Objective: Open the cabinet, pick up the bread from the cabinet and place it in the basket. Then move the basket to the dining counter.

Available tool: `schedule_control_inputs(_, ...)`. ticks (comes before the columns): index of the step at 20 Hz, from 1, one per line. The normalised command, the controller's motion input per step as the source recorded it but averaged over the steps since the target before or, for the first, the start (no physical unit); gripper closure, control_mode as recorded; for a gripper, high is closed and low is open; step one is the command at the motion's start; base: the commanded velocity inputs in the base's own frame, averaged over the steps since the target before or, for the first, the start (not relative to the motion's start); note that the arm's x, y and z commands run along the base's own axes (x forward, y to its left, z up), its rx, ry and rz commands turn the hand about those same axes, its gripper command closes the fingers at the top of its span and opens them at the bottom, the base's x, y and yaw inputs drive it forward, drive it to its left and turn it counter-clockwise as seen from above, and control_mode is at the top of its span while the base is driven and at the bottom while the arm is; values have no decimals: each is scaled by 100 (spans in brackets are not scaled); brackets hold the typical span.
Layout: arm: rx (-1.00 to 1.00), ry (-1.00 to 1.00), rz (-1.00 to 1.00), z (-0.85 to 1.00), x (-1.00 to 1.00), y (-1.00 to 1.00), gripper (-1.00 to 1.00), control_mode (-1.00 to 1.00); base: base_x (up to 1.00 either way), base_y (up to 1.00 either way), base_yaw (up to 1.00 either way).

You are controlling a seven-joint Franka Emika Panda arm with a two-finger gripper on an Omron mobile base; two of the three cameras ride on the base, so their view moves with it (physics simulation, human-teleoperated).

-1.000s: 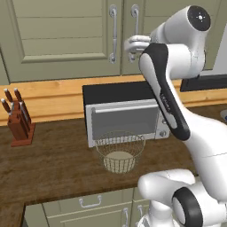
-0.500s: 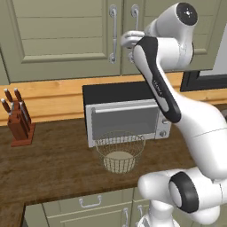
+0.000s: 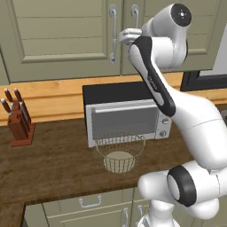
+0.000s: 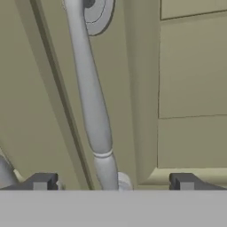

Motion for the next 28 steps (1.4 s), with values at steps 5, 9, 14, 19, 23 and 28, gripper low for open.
schedule_control_inputs(5, 0, -13, -8, 0, 1, 0, -100, -100, 0, 0, 0)
schedule_control_inputs(9, 0, -7, -11, 0, 16, 0, -100, -100, 0, 0, 0)
schedule_control_inputs(14, 5, 1, -5, 0, 58, 0, -100, -100, 0, 0, 0)
schedule_control_inputs(19, 13, 5, 0, 0, 62, 1, -100, -100, 0, 0, 0)
schedule_control_inputs(23, 11, 0, 0, -3, 43, 0, 100, -100, 0, 0, 0)
schedule_control_inputs(28, 9, 0, 0, -4, 27, 0, 100, -100, 0, 0, 0)
